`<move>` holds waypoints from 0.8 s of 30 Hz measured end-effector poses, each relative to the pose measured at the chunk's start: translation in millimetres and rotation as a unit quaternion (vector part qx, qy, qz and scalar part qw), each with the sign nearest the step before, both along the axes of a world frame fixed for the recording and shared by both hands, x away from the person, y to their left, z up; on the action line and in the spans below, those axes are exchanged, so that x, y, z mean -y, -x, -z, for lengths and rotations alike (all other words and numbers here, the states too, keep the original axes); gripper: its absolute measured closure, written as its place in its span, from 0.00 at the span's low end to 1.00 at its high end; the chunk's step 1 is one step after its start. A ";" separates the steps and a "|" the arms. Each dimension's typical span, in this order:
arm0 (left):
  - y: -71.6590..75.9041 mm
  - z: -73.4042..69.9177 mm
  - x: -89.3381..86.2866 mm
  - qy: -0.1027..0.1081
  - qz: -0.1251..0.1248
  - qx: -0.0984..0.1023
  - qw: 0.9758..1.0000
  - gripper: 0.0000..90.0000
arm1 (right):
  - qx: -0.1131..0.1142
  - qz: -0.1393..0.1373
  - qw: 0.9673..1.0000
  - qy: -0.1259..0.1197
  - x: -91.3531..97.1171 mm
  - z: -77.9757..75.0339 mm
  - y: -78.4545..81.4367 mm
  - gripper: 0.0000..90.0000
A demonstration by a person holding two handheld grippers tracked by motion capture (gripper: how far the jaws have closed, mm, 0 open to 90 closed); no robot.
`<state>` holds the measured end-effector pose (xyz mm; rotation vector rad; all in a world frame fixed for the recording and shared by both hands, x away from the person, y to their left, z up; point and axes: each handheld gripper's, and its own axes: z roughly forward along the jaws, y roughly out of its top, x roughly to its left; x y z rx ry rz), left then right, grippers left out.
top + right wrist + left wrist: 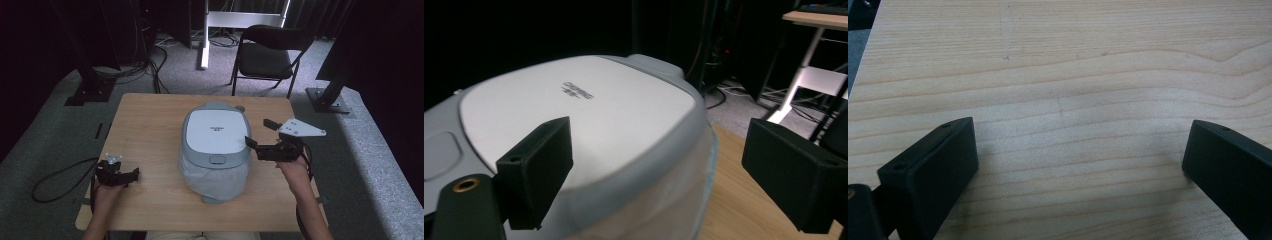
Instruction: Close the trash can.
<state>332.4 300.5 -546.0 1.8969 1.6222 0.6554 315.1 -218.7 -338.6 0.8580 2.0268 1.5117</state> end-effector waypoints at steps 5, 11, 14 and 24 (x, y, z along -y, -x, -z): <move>0.0 0.0 0.0 0.000 0.000 0.000 1.000 0.02 | -0.001 0.021 1.000 0.002 9.9 5.0 0.6 0.14; 0.0 0.0 0.0 0.000 0.000 0.000 1.000 0.02 | -0.011 0.047 0.999 0.007 20.8 17.6 -0.6 0.14; 0.0 0.0 0.0 0.000 0.000 0.000 1.000 0.02 | -0.013 0.052 0.999 0.001 24.4 22.8 -1.1 0.14; 0.0 -0.1 0.0 0.000 0.000 -0.001 1.000 0.02 | -0.022 0.086 0.996 -0.006 43.8 49.7 -2.1 0.14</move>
